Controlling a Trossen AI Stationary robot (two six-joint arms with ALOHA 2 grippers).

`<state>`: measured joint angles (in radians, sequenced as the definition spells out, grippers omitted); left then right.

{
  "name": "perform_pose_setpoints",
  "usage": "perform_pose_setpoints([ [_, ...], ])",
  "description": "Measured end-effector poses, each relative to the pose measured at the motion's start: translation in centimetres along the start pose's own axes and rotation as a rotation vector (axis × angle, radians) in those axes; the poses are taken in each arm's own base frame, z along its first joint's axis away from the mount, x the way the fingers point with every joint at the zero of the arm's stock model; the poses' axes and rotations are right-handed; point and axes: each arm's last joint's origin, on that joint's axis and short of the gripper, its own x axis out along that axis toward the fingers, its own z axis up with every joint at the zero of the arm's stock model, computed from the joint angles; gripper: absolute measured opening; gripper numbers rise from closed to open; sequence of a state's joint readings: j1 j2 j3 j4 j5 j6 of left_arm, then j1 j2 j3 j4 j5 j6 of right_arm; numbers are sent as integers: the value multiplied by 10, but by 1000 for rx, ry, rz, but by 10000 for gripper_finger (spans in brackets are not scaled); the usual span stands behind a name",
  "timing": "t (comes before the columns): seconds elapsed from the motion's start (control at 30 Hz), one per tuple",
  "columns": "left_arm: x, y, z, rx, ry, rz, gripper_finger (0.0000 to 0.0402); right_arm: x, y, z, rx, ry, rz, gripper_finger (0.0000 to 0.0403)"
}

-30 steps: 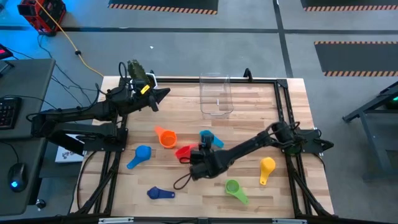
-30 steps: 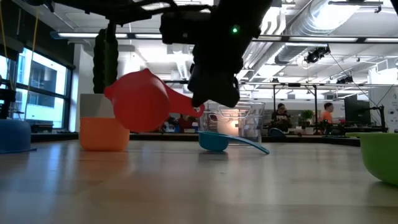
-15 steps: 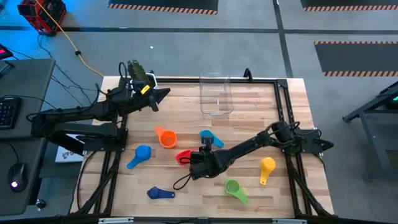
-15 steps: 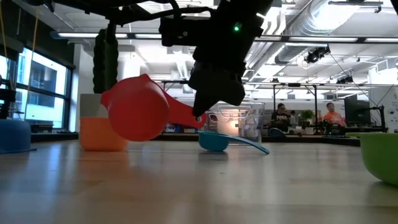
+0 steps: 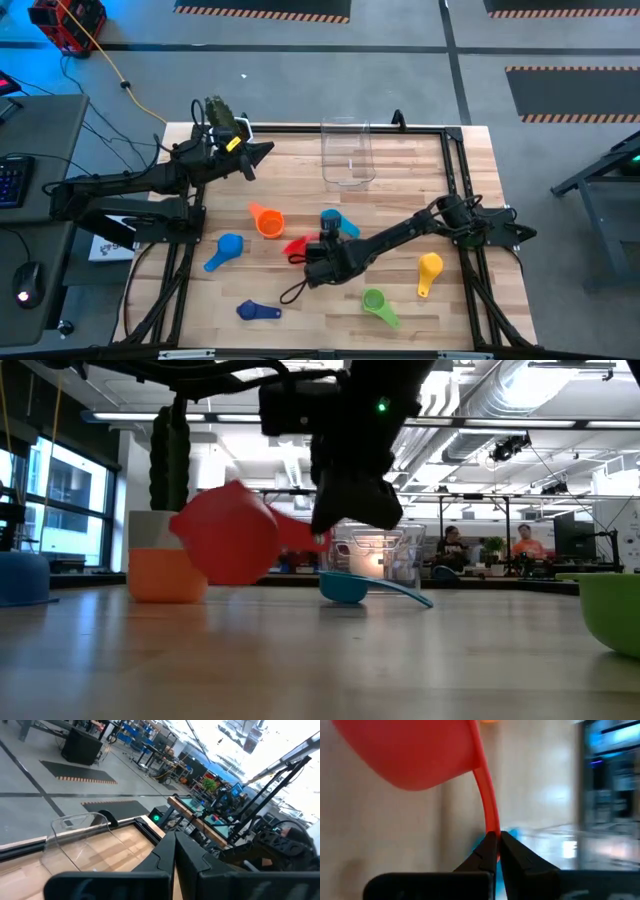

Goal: Nest measuring cups in basket
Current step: Stack the red measuring cup on top of the orange measuring cup

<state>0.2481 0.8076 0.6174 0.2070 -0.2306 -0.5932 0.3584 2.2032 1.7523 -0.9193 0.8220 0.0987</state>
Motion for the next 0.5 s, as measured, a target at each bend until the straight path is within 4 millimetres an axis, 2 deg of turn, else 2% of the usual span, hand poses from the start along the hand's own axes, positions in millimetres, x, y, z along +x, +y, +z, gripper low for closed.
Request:
perform_pose_setpoints([
  [0.17, 0, -1, 0, 23, 15, -36, 1, -17, -22, 2, -107, 59, -148, 0],
  [0.27, 0, -4, 1, 17, 49, -126, 11, -31, -36, 4, -117, 74, -196, 0],
  [0.4, 0, -6, 1, -34, 176, -267, 62, -46, -48, 8, -136, 75, -218, 0],
  [0.5, 2, -8, 9, -14, 275, -255, 123, -59, -55, 10, -149, 67, -244, 0],
])
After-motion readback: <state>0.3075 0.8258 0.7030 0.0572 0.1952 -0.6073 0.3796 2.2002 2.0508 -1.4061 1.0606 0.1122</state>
